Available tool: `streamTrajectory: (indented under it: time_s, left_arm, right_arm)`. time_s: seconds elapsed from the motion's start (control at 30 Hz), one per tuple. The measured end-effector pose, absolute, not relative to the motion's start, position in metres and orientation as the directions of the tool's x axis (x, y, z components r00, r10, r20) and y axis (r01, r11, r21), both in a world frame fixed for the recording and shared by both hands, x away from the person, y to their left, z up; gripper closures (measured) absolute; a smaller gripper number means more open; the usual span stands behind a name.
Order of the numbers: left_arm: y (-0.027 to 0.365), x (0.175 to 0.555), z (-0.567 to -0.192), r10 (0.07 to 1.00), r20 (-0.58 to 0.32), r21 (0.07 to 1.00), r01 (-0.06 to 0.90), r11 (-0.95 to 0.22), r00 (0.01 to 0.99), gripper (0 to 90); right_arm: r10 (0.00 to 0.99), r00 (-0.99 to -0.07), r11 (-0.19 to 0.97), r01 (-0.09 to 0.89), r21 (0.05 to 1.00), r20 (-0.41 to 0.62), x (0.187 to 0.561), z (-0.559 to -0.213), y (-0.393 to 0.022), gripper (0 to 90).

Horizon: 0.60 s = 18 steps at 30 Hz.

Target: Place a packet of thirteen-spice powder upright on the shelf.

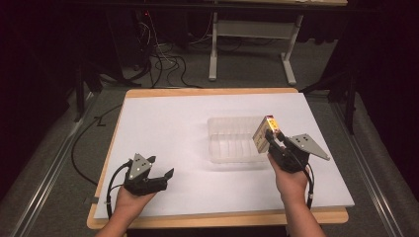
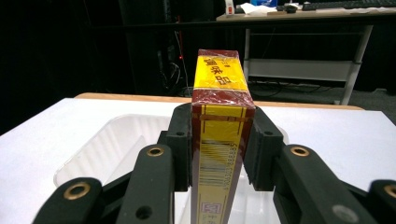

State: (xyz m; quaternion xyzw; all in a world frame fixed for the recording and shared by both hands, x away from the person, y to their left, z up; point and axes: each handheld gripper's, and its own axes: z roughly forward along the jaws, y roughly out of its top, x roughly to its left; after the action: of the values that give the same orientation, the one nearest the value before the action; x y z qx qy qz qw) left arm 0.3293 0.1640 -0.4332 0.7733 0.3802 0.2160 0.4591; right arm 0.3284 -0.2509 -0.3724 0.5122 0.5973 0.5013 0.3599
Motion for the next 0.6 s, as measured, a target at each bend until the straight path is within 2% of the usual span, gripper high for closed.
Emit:
streamTrajectory:
  time_s: [0.43, 0.6]
  left_arm:
    - [0.158, 0.326, -0.431, 0.773, -0.002, 0.875, 0.375, -0.306, 0.634, 22.8]
    - [0.162, 0.324, -0.428, 0.777, -0.022, 0.891, 0.365, -0.271, 0.63, 22.7]
  right_arm:
    - [0.983, -0.175, -0.009, 0.254, 0.967, 0.055, 0.349, -0.373, -0.229, 68.2]
    - [0.986, -0.159, -0.002, 0.284, 0.959, 0.049, 0.356, -0.378, -0.225, 68.2]
